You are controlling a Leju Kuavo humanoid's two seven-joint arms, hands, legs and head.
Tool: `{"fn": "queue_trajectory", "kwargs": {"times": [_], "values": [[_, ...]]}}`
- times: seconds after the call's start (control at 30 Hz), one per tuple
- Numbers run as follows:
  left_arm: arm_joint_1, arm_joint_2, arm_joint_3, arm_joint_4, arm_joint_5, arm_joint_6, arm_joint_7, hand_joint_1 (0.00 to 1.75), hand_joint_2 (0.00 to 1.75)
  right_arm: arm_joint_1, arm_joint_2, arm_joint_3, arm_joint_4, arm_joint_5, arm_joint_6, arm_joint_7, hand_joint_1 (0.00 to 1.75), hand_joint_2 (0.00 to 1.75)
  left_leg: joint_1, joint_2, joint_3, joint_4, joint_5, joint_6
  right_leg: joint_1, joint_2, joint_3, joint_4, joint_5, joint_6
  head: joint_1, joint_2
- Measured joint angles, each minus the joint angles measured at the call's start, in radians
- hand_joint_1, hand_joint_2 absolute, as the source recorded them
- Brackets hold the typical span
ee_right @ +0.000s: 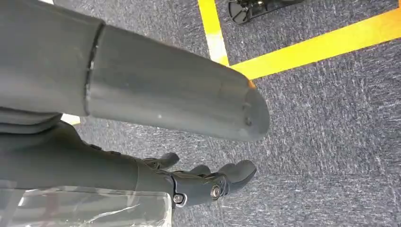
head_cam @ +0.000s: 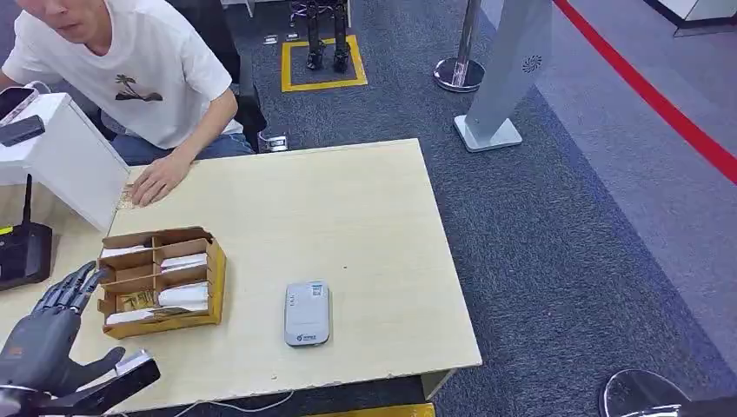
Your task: Pass the card to the sensor for recognition and then transmit it.
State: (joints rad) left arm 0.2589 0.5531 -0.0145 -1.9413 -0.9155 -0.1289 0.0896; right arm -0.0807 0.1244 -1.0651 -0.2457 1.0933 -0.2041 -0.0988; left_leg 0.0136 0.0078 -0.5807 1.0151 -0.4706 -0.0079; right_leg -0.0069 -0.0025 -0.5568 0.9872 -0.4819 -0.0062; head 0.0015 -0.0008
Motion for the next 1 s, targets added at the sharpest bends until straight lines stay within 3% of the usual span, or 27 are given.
{"fn": "queue_trajectory", "kwargs": {"times": [0.27,0.57,1.0], "values": [[-0.028,0.000,0.000,0.015,0.000,-0.027,0.001,0.00,1.75,-0.007,0.000,0.000,0.000,0.017,0.002,0.003,0.00,0.00,0.000,0.000,0.000,0.000,0.000,0.000,0.000,0.000,0.000,0.000,0.000,0.000,0.000,0.000],[-0.134,0.002,-0.007,0.096,0.005,-0.079,0.004,0.00,1.75,-0.018,0.000,0.002,0.000,0.042,0.002,0.019,0.00,0.00,0.000,0.000,0.000,0.000,0.000,0.000,0.000,0.000,0.000,0.000,0.000,0.000,0.000,0.000],[-0.236,0.002,-0.044,0.179,0.008,-0.103,0.004,0.00,1.75,-0.025,0.000,0.003,0.000,0.050,0.006,0.026,0.00,0.00,0.000,-0.001,0.000,0.000,0.000,0.000,0.000,0.000,0.000,0.000,0.000,0.000,0.000,0.000]]}}
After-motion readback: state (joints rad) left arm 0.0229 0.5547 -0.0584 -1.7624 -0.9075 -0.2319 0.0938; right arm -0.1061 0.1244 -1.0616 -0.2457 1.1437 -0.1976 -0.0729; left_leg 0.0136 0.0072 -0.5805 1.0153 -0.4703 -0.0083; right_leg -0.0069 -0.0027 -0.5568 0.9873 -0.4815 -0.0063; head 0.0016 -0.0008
